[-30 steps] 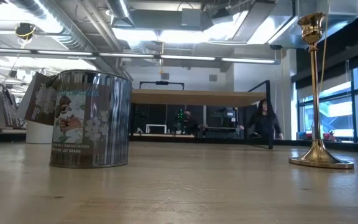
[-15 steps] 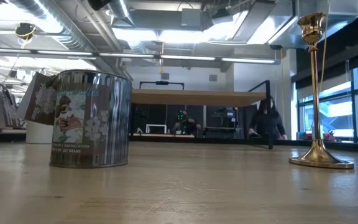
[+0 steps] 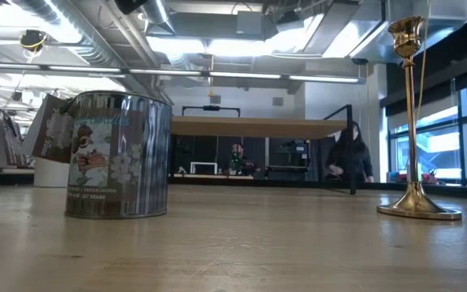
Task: Pick & Place candle stick holders
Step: Put the top gold candle holder on the shelf
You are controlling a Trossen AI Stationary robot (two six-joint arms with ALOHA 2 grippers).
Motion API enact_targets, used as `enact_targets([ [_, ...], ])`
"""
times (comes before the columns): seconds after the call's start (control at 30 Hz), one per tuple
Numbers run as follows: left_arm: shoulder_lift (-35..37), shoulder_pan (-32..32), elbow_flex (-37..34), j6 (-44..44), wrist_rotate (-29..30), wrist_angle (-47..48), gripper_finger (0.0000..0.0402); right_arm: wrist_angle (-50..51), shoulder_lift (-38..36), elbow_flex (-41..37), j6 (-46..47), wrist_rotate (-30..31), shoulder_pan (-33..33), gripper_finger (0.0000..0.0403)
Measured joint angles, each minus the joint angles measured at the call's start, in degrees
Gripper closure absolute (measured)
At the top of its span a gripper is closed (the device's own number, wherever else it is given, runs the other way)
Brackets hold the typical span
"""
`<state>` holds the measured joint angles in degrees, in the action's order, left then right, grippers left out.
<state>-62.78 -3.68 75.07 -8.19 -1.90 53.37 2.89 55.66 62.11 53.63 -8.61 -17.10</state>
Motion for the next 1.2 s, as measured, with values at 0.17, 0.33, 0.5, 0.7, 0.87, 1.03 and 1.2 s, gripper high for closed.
enact_targets([
  [0.17,0.0,0.0,-1.9,-1.4,0.8,-3.4,0.0396,27.0,5.9,17.2,-18.0,17.1,-5.6,0.0248],
  [0.33,-0.3,0.2,-4.2,-3.0,0.5,-5.4,0.0396,62.0,11.6,28.2,-10.2,34.1,-12.9,0.023],
  [0.5,-0.3,1.5,-6.9,-4.6,0.4,-9.6,0.0396,73.9,15.2,27.4,6.6,40.9,-21.0,0.0204],
  [0.7,-1.1,2.5,-7.4,-4.7,0.5,-12.1,0.0396,74.1,18.7,23.3,28.0,47.9,-28.6,0.0176],
  [0.87,-1.4,2.5,-7.4,-4.7,0.5,-15.4,0.0396,73.7,20.1,18.7,43.2,50.2,-33.6,0.0173],
  [1.03,-2.0,2.4,-7.4,-4.1,0.6,-17.1,0.0396,73.1,21.3,13.5,54.7,52.4,-38.0,0.0173],
  [1.2,-3.1,2.4,-7.4,-4.1,0.6,-17.9,0.0396,72.5,21.9,8.3,62.4,53.0,-40.3,0.0173],
])
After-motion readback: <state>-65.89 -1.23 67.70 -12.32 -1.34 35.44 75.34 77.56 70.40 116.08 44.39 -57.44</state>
